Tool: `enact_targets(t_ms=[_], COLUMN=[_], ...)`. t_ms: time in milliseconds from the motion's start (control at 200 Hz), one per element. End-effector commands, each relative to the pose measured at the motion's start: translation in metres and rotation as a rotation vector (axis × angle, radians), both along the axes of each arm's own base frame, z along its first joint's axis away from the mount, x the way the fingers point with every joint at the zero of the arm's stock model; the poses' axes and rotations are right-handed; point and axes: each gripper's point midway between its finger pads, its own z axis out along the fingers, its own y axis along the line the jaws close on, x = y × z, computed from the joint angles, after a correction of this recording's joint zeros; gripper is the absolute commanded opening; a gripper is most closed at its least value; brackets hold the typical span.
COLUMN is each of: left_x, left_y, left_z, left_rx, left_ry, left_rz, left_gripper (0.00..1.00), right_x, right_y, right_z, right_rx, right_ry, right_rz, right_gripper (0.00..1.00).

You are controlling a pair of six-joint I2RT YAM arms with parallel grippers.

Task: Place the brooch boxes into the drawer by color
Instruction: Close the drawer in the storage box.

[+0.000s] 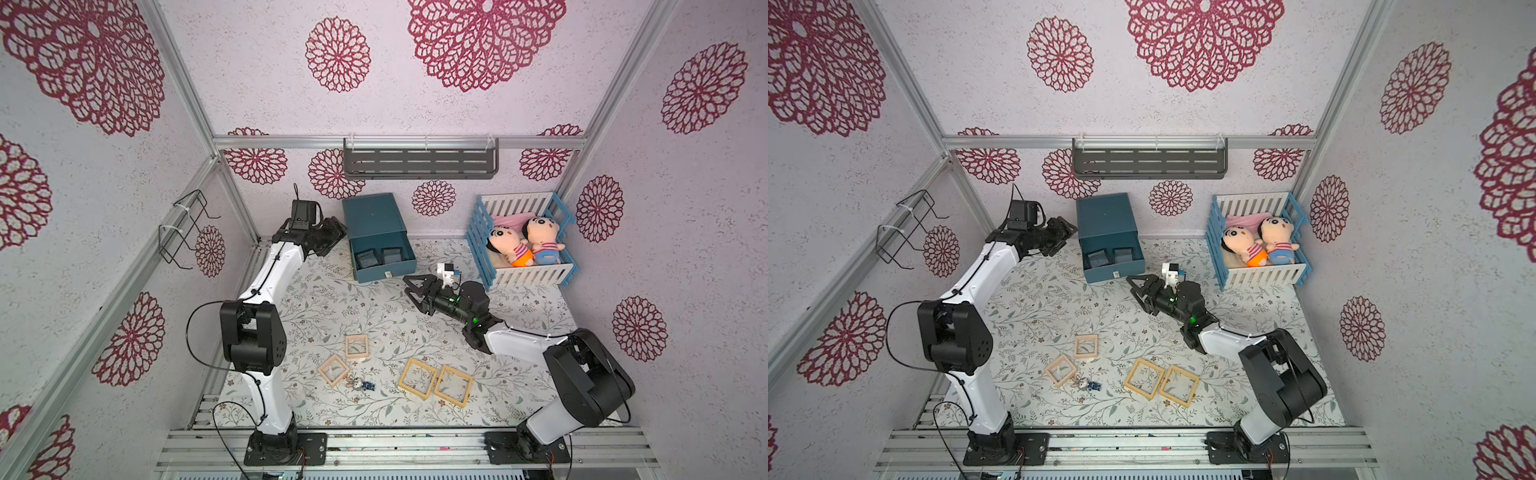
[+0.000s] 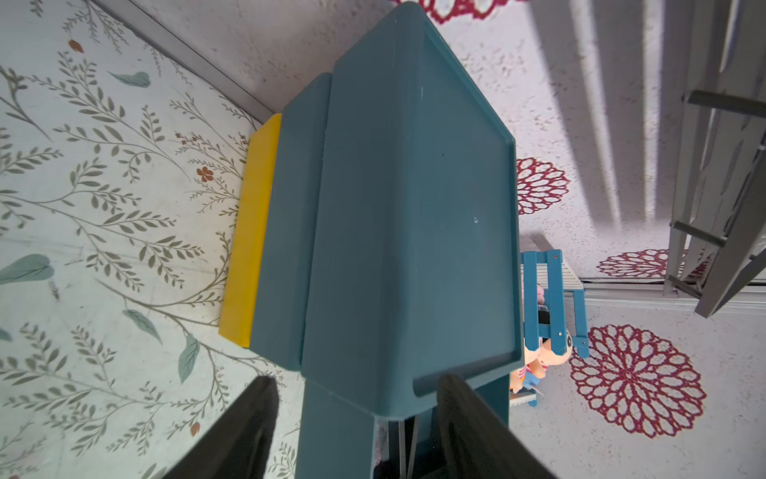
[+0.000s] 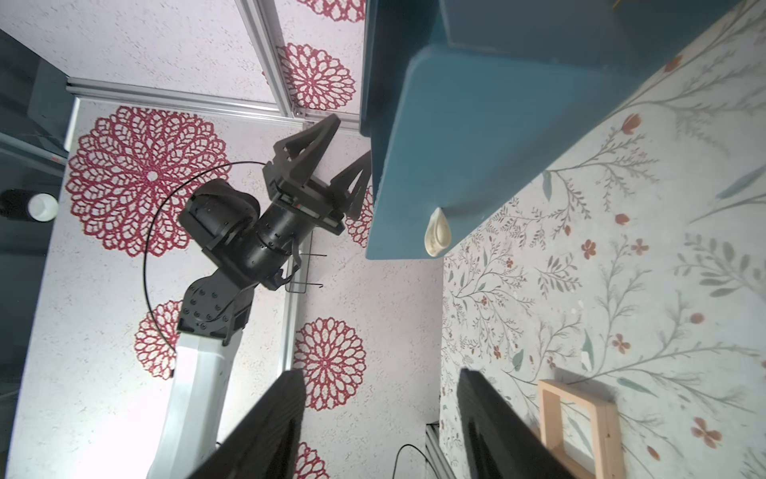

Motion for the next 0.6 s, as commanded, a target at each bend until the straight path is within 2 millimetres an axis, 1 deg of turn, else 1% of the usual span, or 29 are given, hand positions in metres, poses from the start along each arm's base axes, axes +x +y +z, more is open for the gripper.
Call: enact_targets(t_ms=[0, 45, 95, 180, 270, 420, 550, 595], left_x=[0.016, 0.021, 0.025, 0.03, 0.031, 0.031, 0.029, 0.029], left_y=[-0.007, -0.007, -0.01, -0.013, -0.012, -0.011, -0.009, -0.009], left_z=[-0.002, -0.002, 0.0, -0.002, -0.011, -0.024, -0.031, -0.031], left_rx=[-0.034, -0.039, -0.049, -0.056, -0.051, -0.031, -0.013, -0.013], left_ry=[-0.027, -0.034, -0.047, -0.047, -0.028, 0.004, 0.019, 0.021], left_rz=[-0.048, -0.053, -0.063, -0.076, -0.074, -0.076, -0.073, -0.073], left_gripper=[0.67, 0.67, 0.68, 0.68, 0.67, 0.64, 0.58, 0.57], right_x=[-0.001, 0.0, 0.001, 0.002, 0.002, 0.005, 0.01, 0.012], right_y=[0.008, 0.011, 0.015, 0.019, 0.023, 0.03, 0.034, 0.035], right_z=[0.024, 0.024, 0.019, 0.013, 0.007, 0.003, 0.0, 0.0], right_rx=[0.085, 0.085, 0.081, 0.084, 0.094, 0.096, 0.099, 0.101], right_ry=[-0.057, -0.058, -0.049, -0.032, -0.015, -0.01, -0.006, -0.007], right_rz=[0.028, 0.035, 0.045, 0.056, 0.066, 0.074, 0.067, 0.064], right_gripper=[0.65, 0.65, 0.65, 0.64, 0.64, 0.63, 0.57, 0.55])
